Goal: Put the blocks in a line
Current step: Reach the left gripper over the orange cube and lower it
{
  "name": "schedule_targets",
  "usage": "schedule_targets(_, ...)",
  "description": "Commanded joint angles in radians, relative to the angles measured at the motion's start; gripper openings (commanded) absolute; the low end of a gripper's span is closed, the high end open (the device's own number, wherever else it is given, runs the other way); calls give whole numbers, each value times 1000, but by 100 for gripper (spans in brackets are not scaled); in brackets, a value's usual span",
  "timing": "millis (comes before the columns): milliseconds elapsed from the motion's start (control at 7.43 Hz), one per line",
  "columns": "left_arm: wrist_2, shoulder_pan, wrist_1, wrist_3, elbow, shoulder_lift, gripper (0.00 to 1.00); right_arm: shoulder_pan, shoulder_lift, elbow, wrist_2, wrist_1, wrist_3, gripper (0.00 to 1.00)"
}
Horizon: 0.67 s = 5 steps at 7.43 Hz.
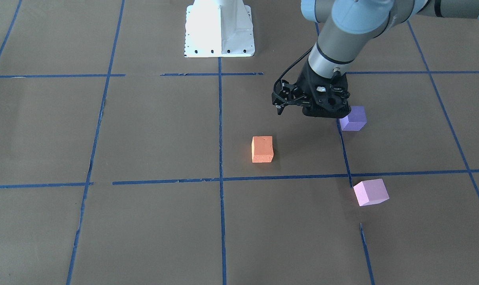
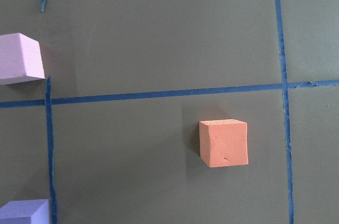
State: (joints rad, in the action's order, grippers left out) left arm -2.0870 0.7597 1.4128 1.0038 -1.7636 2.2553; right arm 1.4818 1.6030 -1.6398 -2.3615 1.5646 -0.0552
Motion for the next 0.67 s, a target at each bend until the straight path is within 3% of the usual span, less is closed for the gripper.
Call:
schedule_targets(0, 59, -66, 20, 38, 139, 61, 100, 0, 0, 0, 1, 0, 0, 100)
schedule_targets(538, 56, -77, 130, 123, 234, 72, 100, -2, 0, 0, 1, 0, 0, 100)
